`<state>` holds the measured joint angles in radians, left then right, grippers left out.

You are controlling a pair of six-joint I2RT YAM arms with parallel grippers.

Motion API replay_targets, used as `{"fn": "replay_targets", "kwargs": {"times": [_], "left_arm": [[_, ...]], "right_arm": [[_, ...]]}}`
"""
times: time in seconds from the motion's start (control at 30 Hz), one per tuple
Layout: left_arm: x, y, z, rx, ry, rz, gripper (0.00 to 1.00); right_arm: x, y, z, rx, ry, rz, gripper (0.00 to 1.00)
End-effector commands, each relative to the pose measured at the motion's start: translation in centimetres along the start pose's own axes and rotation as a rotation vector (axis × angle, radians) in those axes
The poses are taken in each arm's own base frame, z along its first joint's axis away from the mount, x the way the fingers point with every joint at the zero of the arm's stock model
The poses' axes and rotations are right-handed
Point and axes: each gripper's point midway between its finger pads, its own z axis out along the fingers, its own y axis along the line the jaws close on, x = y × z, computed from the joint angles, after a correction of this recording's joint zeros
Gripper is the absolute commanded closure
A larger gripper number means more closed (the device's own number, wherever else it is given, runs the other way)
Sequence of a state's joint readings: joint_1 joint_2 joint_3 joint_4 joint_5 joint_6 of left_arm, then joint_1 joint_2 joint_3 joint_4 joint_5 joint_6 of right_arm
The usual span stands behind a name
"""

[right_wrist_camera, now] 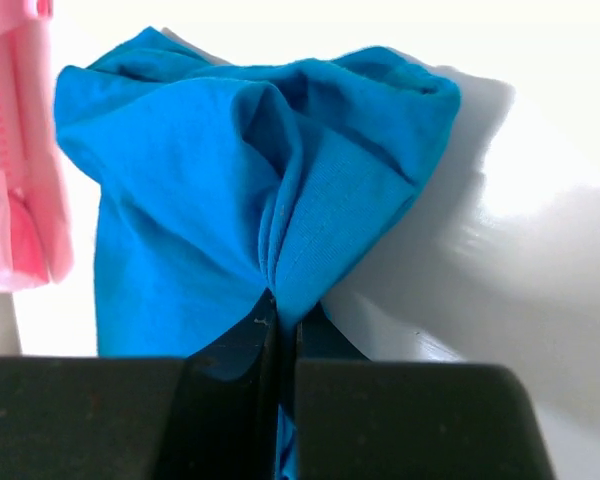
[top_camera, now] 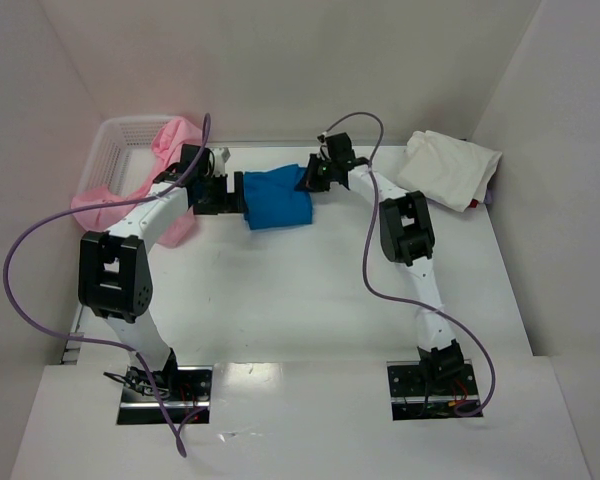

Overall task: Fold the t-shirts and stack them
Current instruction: Put the neatly folded tshirt into the corner of the board with the right arm

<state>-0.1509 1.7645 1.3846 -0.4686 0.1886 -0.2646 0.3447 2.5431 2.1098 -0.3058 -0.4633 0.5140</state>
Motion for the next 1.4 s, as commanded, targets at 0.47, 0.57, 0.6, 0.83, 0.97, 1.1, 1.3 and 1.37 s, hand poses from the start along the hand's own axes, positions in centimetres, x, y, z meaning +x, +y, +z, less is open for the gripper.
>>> {"fn": "replay_targets", "kwargs": {"times": [0.47,0.57,0.6,0.83,0.97,1.1,1.3,1.37], "left_arm": [[-2.3,-0.9,-2.3,0.044,-0.068,0.028,0.00],[-2.1,-0.8,-2.0,0.043,-0.059,0.026,0.00],[-2.0,-0.9,-2.0,0.051,-0.058,0.026,0.00],[-1.6,-1.0,-1.4,0.066,-0.035,0.021,0.00],[-1.1,-1.0,-0.8,0.072,-0.016,0.008,0.00],[-1.4,-1.3,-0.5,0.093,-0.019,0.001,0.00],[-1.5,-1.1,-0.3,0.098,-0.021,-0.015,0.00],[-1.6,-1.0,0.1,0.098,-0.023,-0.014,0.00]], "right_arm": [[-17.3,-1.9,-12.5,0.208,-0.384,-0.103,1.00],[-18.6,-2.7,-14.2,0.234,-0.409,-0.109,1.00],[-18.8,-3.8,-14.7,0.258,-0.413,-0.095,1.00],[-20.8,-7.9,-19.5,0.388,-0.470,-0.082,1.00],[-21.6,-9.2,-22.1,0.445,-0.497,-0.083,1.00],[-21.8,-9.9,-24.3,0.492,-0.505,-0.084,1.00],[-21.7,-11.2,-27.4,0.562,-0.505,-0.086,1.00],[-22.3,-11.7,-29.2,0.567,-0.530,-0.076,1.00]]}}
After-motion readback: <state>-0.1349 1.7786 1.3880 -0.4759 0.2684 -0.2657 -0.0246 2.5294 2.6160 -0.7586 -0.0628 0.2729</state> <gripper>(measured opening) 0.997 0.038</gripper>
